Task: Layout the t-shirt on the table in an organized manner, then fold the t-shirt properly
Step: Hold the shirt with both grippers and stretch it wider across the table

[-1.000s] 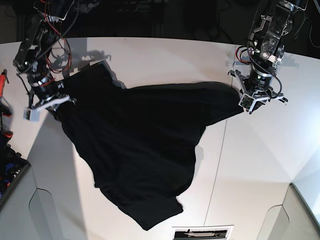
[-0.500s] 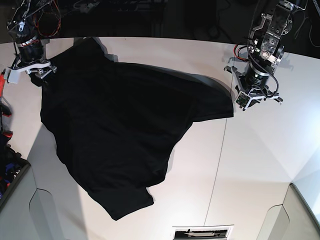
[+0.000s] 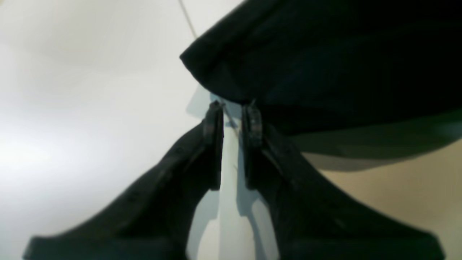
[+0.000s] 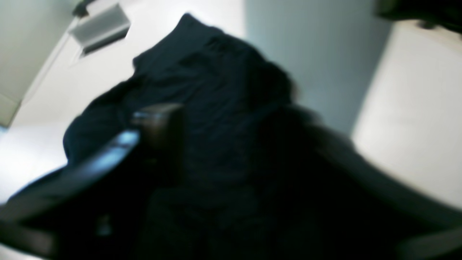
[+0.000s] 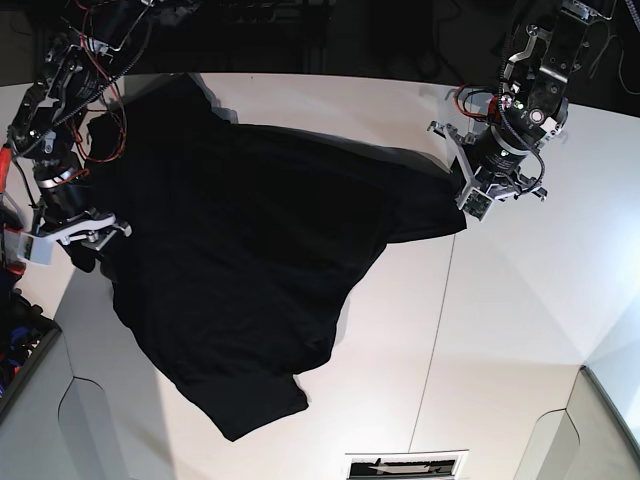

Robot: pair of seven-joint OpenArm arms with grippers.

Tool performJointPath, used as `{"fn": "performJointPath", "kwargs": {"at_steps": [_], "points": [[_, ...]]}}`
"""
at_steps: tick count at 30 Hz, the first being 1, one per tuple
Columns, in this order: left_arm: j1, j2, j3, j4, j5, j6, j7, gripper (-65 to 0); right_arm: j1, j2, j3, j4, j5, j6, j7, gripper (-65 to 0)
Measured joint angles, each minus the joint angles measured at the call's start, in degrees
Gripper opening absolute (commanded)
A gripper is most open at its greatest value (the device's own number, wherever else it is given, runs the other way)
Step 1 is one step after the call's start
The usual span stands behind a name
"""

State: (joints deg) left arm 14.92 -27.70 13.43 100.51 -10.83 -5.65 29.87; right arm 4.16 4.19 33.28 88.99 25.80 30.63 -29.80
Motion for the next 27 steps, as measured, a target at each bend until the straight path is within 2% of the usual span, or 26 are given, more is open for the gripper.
{"fn": "performJointPath", "kwargs": {"at_steps": [2,4,7,10,12,17,19,22,27], "points": [[0.0,0.96,0.0,0.0,-0.55,0.0,-0.02,-52.4,0.66,0.52,-2.8,-3.17,-2.21,-0.15,0.2,-56.2],[-0.02,1.73,0.0,0.0,-0.83,-0.02,0.13,-52.4,1.29,0.92,-5.18,-6.51,-3.67,-0.2,0.22,-59.5],[-0.04,1.99,0.0,0.0,-0.85,-0.09,0.13,-52.1,1.36,0.87,-6.78,-8.76,-3.72,-0.17,1.27,-54.6],[-0.07,1.81,-0.07,0.0,-0.83,-0.09,0.15,-45.0,1.11,0.92,-6.58,-8.87,-3.56,-0.17,1.27,-44.5],[-0.15,2.03,-1.6,0.0,-1.22,-0.39,0.26,-40.6,1.09,0.92,-6.16,-8.87,-3.21,-0.17,1.31,-40.7],[-0.22,1.99,-10.97,0.0,-7.78,-0.81,1.27,-39.9,1.09,1.07,-6.01,-8.87,-2.67,-0.17,1.57,-40.4],[-0.33,1.92,-14.56,0.0,-12.94,-3.78,2.05,-39.4,1.05,1.05,-6.01,-8.87,-2.64,-0.2,1.51,-40.5],[-0.33,2.73,-16.15,0.0,-18.29,-6.86,3.43,-39.4,1.07,1.07,-6.01,-8.87,-2.49,-0.17,1.55,-40.4],[-0.31,7.15,-16.5,-2.45,-20.79,-6.82,4.15,-39.4,1.07,1.07,-6.01,-8.87,-2.47,-0.17,1.53,-40.4]]}}
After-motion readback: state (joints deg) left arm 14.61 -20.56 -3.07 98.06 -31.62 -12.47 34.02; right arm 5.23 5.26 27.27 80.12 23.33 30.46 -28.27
